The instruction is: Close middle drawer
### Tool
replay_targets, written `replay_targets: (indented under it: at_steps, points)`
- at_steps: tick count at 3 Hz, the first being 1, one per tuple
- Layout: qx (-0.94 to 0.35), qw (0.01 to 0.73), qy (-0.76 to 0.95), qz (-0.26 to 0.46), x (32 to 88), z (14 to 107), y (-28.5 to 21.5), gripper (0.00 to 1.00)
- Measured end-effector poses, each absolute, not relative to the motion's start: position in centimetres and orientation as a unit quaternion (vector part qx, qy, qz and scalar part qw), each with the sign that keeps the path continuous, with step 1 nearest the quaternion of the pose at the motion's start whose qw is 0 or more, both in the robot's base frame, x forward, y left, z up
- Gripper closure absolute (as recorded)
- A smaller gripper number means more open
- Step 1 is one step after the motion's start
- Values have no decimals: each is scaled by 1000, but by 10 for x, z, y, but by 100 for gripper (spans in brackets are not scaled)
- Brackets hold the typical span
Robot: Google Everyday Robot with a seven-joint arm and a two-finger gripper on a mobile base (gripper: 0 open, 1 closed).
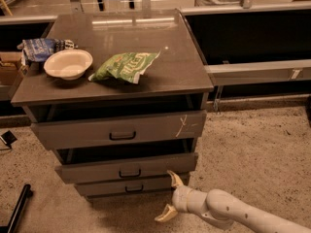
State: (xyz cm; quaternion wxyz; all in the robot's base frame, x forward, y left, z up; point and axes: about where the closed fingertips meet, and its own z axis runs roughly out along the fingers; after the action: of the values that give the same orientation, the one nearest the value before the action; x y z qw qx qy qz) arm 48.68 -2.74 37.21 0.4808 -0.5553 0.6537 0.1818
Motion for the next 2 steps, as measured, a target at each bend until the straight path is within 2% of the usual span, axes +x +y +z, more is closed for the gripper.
replay_targets:
  at_steps: [1,2]
  points:
    - [-571,466,655,165,492,395,-25,18]
    - [-589,439,663,143,514,428,-29,30]
